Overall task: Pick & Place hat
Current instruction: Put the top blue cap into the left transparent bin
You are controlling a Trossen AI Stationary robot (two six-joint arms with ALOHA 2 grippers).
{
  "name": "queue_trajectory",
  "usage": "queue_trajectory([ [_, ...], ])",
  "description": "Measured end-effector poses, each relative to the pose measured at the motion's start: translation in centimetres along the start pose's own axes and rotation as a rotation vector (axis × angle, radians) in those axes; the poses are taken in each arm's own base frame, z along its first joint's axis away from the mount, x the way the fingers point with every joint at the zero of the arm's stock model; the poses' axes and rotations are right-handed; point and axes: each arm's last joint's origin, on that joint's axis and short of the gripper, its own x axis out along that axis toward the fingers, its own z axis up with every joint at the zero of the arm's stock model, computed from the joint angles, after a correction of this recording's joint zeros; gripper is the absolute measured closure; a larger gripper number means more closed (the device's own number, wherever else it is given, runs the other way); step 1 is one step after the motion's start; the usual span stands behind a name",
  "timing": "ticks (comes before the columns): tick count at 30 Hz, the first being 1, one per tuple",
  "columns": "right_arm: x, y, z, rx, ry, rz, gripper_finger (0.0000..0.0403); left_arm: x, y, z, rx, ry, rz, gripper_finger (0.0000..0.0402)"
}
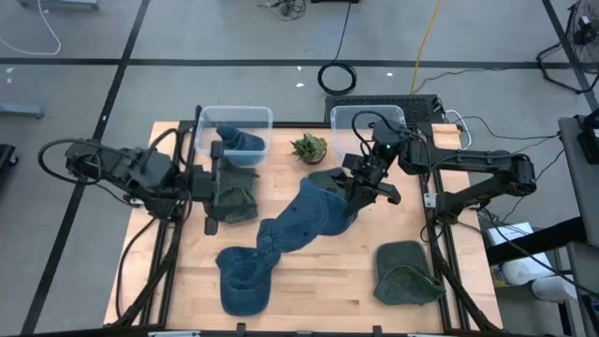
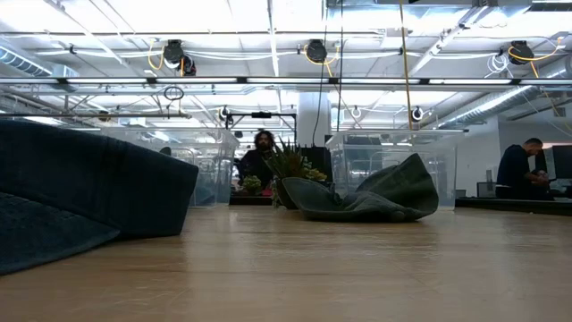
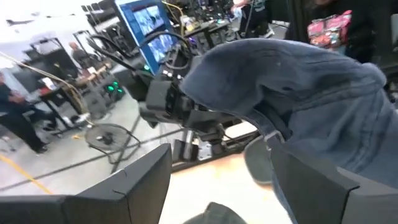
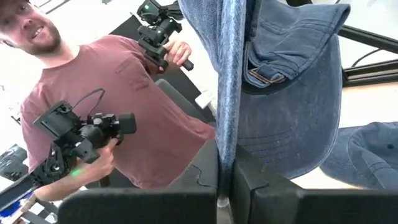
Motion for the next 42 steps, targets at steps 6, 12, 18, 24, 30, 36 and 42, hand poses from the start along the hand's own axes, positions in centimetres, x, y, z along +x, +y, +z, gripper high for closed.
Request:
queue_trajectory([
  [6, 0.0, 0.3, 0.7, 0.045, -0.084, -0.041, 0.0402, -0.4, -0.6, 0.2, 0.271, 0.038, 0.090, 0.0117],
  [12, -0.3, 1.0, 1.9, 0.111, -0.200, -0.037, 0.0402, -0.8, -0.8, 0.7, 0.497, 0.084, 0.216, 0.0117],
  [18, -0.3, 1.2, 2.1, 0.138, -0.211, -0.021, 0.0402, -0.9, -0.6, 0.8, 0.509, 0.126, 0.305, 0.0117],
  [24, -0.6, 0.8, 2.0, 0.139, -0.207, -0.046, 0.0402, -1.4, -0.1, 0.9, 0.174, 0.093, 0.389, 0.0117],
  [30, -1.4, 0.5, 2.1, 0.127, -0.222, -0.074, 0.0401, -2.6, 0.4, 2.1, -0.149, 0.000, 0.368, 0.0117],
  [36, -1.6, 0.2, 1.9, 0.133, -0.191, -0.078, 0.0401, -3.8, 0.6, 3.5, -0.351, -0.084, 0.168, 0.0117],
  [42, -1.6, 0.1, 1.9, 0.116, -0.191, -0.081, 0.0401, -3.5, 0.1, 3.4, -0.471, -0.076, 0.040, 0.0117],
])
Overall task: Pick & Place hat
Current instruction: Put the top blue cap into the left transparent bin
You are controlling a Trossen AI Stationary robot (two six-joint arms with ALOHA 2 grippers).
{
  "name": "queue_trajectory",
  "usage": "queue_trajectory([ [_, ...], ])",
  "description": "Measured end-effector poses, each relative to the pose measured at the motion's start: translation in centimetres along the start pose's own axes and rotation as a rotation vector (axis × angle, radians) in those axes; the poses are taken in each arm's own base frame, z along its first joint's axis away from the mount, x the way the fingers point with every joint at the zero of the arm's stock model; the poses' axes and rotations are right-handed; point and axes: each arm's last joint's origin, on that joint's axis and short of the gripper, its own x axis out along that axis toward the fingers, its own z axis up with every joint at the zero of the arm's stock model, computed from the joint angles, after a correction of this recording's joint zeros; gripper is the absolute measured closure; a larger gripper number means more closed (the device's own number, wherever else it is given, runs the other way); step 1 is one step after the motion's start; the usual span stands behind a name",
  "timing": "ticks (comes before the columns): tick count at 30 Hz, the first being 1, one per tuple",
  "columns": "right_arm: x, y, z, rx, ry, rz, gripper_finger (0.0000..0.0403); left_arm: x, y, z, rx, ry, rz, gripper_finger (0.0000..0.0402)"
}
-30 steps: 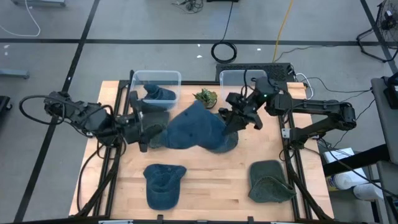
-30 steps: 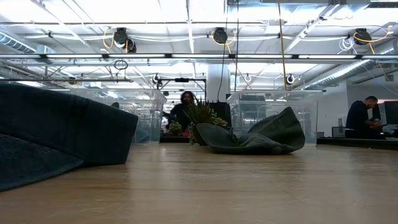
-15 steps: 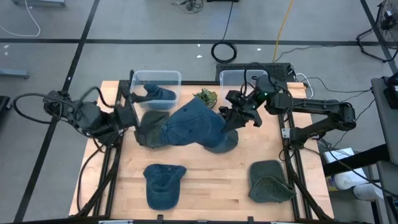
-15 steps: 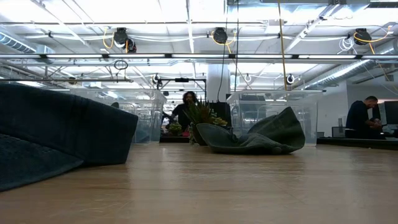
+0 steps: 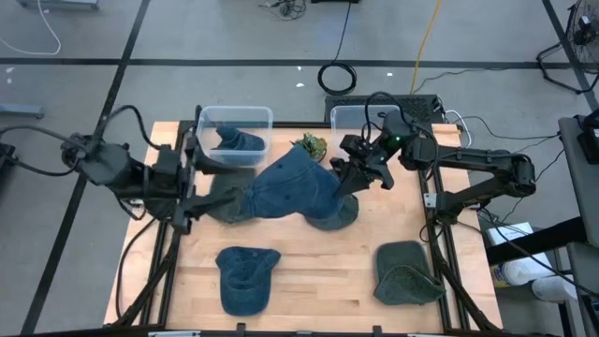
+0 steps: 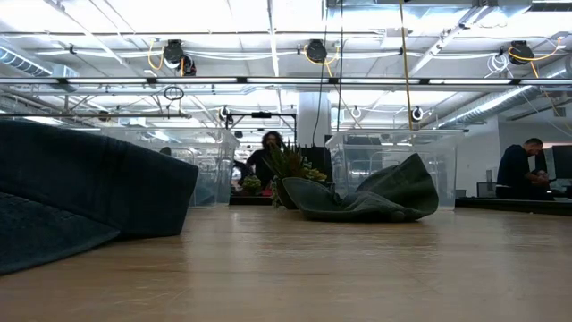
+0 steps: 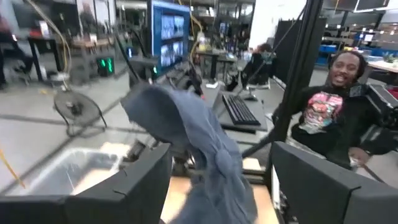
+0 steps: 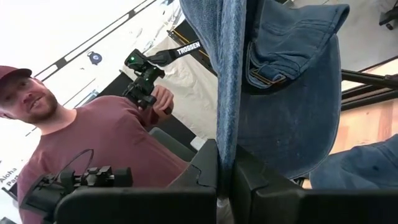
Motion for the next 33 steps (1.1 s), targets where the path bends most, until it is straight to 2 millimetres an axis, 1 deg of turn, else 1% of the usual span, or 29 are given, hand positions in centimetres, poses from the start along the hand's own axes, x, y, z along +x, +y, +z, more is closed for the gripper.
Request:
queue_trajectory([
  [7, 0.0, 0.0, 0.0, -0.015, 0.000, -0.002, 0.0401, 2.3, 0.1, -0.9, -0.111, 0.056, -0.009, 0.0117],
  [11, 0.0, 0.0, 0.0, -0.027, 0.000, -0.002, 0.0401, 3.9, -0.1, -1.7, -0.115, 0.095, -0.013, 0.0117],
  [14, 0.0, 0.0, 0.0, -0.028, 0.002, -0.001, 0.0401, 4.6, -0.1, -2.0, -0.131, 0.105, 0.003, 0.0117],
  [21, 0.0, 0.0, 0.0, -0.042, 0.002, 0.000, 0.0401, 4.9, 0.2, -1.3, -0.192, 0.035, 0.001, 0.0117],
  [27, 0.0, 0.0, 0.0, -0.050, 0.002, -0.001, 0.0401, 4.9, 0.0, -1.3, -0.252, 0.050, -0.042, 0.0121],
  [30, 0.0, 0.0, 0.0, -0.053, 0.001, -0.001, 0.0401, 4.9, 0.0, -1.3, -0.274, 0.053, -0.052, 0.0143],
  [33, 0.0, 0.0, 0.0, -0.054, 0.001, -0.001, 0.0401, 4.9, 0.0, -1.3, -0.272, 0.053, -0.053, 0.0181],
])
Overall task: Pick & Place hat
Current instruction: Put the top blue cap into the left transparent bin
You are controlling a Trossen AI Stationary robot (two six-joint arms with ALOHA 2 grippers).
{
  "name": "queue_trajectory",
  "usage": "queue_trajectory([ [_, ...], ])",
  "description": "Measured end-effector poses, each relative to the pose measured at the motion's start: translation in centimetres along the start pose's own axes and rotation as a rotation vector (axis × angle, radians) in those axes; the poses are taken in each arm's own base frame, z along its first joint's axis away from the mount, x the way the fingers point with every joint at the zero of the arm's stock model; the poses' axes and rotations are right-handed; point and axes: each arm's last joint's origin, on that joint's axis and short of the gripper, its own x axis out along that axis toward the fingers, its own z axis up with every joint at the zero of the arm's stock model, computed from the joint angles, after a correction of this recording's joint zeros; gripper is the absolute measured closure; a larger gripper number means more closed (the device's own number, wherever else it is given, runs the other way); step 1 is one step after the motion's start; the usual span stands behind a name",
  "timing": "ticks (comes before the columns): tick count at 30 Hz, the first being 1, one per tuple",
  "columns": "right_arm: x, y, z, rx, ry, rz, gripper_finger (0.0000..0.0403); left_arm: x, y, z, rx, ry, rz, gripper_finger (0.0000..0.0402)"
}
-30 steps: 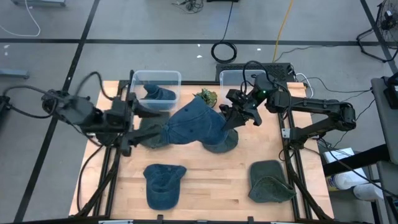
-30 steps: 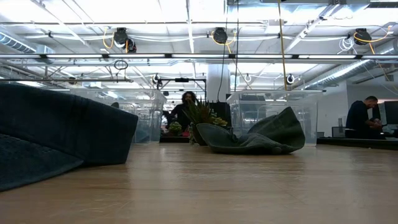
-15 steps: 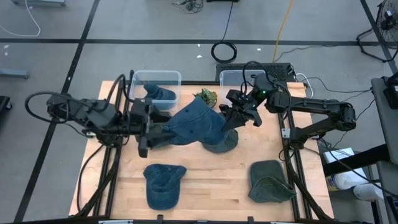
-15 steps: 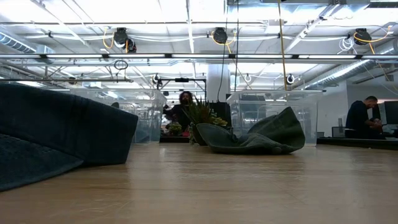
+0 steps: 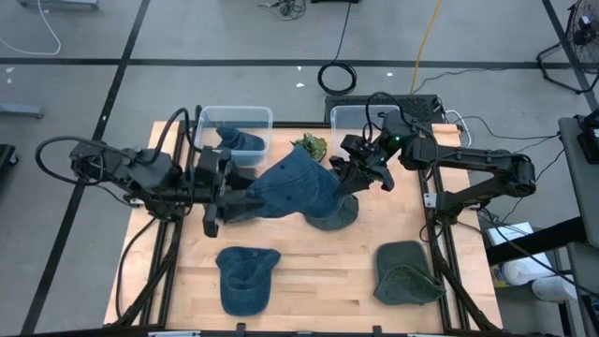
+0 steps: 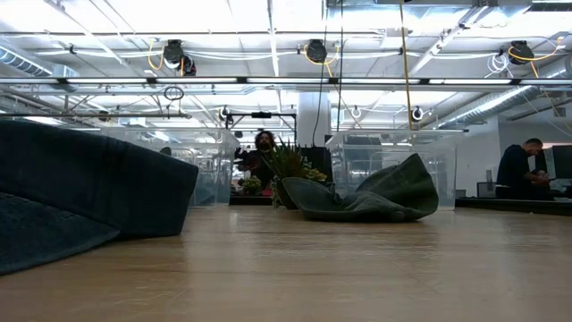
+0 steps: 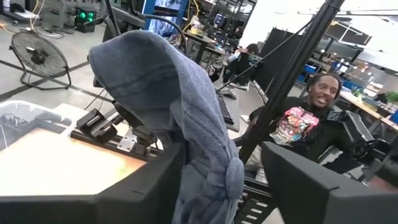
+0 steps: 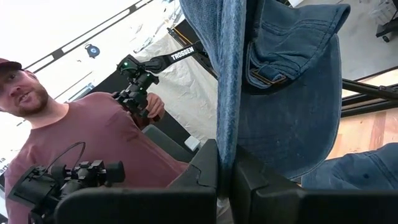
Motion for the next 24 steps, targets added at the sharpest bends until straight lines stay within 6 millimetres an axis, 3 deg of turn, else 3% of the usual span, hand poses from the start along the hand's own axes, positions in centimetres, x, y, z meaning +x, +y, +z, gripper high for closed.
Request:
queue_trajectory([
  [11, 0.0, 0.0, 0.0, -0.030, 0.001, 0.001, 0.0401, 0.0, 0.4, 0.3, -0.051, 0.020, -0.045, 0.0372],
  [24, 0.0, 0.0, 0.0, -0.059, 0.000, 0.000, 0.0398, 0.0, 1.8, 1.1, -0.137, 0.012, -0.050, 0.0379],
])
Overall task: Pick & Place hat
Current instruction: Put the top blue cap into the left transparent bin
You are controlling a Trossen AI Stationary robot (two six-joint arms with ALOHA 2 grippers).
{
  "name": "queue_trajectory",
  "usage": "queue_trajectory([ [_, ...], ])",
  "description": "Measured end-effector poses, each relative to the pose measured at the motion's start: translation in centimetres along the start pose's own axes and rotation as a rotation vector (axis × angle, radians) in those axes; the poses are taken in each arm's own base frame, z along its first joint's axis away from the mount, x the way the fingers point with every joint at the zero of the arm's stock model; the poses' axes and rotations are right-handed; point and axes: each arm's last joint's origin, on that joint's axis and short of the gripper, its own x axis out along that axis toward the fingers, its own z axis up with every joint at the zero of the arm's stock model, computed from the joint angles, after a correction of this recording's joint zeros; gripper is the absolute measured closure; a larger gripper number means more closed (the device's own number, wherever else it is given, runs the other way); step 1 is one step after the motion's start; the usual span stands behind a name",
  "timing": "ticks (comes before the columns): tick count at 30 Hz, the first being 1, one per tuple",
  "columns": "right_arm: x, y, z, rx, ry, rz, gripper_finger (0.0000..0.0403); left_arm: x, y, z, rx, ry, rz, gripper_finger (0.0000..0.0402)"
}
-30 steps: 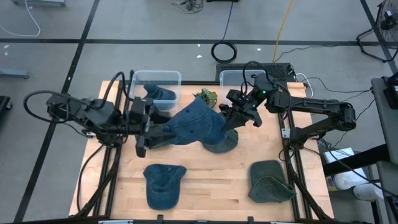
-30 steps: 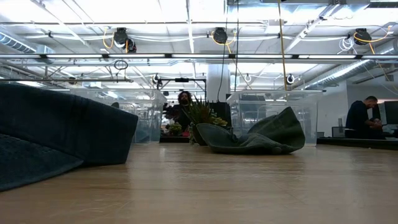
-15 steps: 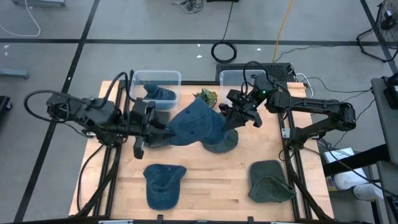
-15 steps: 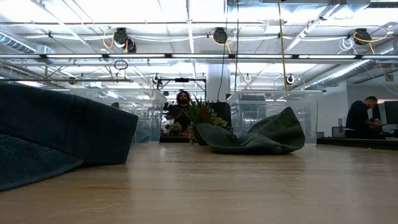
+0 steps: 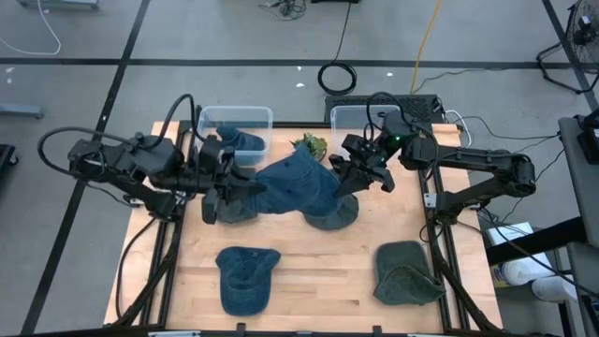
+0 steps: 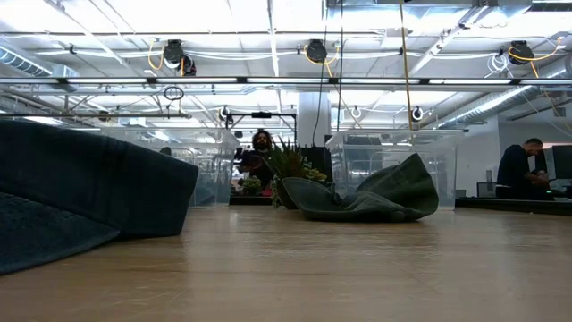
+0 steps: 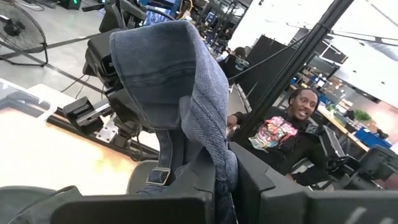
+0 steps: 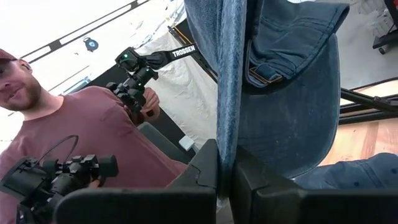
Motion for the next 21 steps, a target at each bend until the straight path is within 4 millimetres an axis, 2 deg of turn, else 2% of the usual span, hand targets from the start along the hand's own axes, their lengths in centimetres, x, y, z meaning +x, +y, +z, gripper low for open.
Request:
queue_trajectory([
  [4, 0.0, -0.1, 0.1, 0.010, -0.021, -0.020, 0.0384, 0.1, 0.2, 0.1, -0.002, 0.000, 0.000, 0.0379],
  [8, 0.0, -0.1, 0.1, 0.003, -0.028, -0.027, 0.0350, 0.1, 0.4, 0.2, -0.005, 0.004, -0.007, 0.0379],
  [16, -0.1, -0.6, 0.0, 0.020, -0.089, -0.131, 0.0226, 0.1, 0.4, 0.2, -0.010, 0.004, -0.008, 0.0379],
  [21, -0.1, -1.1, -0.2, -0.102, -0.112, -0.236, 0.0159, 0.0, 0.1, 0.6, -0.019, -0.027, -0.042, 0.0379],
])
